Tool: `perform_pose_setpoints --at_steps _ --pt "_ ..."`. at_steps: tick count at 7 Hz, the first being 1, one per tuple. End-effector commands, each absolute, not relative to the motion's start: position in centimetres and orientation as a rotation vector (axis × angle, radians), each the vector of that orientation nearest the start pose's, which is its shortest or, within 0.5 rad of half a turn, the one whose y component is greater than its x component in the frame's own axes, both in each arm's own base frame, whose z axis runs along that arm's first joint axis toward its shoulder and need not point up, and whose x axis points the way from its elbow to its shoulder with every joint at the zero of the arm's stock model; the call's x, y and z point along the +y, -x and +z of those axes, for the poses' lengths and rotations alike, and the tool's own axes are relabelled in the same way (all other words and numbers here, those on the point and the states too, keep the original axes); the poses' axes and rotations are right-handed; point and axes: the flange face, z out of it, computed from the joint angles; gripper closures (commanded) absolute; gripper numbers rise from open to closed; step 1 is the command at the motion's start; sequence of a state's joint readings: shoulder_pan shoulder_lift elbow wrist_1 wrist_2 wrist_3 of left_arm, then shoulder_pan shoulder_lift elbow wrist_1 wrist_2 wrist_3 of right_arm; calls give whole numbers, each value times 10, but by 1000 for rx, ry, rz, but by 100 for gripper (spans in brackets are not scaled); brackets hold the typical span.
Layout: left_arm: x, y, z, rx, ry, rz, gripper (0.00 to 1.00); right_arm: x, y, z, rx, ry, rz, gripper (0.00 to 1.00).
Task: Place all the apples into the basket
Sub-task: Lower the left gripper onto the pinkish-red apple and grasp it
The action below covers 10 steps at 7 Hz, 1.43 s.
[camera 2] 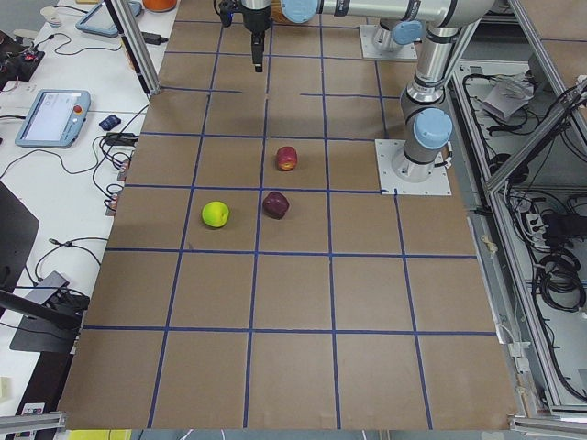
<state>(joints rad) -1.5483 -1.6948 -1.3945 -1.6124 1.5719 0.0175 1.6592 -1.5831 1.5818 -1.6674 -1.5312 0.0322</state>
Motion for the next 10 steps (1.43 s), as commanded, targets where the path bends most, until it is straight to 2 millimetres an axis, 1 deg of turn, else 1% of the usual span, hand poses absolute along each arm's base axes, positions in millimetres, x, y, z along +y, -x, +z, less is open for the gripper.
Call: perform_pose_setpoints --at_steps 1,2,3,4,5,6,7,8,9,10 --pt "-542 122 500 3143 7 12 0 -483 -181 499 3091 91 -153 0" --pt "-532 122 483 3131 2 72 0 -482 -181 498 3091 91 -148 0" --pt "-519 109 453 3099 -22 168 0 -482 -181 498 3091 91 -148 0" --pt "-519 81 419 3092 64 270 0 -483 -180 498 3091 88 -150 0" --pt "-521 35 387 3107 185 358 0 -483 -181 498 3091 91 -150 0" --pt "-523 -8 357 3138 306 368 0 -482 -180 499 3091 88 -150 0" --pt "-516 -26 328 3167 210 355 0 -482 -181 498 3091 91 -148 0" --pt "-510 -19 290 3244 200 324 0 -482 -181 499 3091 91 -150 0" --pt "-507 -16 249 3270 194 270 0 -483 -180 499 3091 89 -153 0" --pt "-509 -17 224 3252 209 224 0 -483 -180 499 3091 88 -153 0"
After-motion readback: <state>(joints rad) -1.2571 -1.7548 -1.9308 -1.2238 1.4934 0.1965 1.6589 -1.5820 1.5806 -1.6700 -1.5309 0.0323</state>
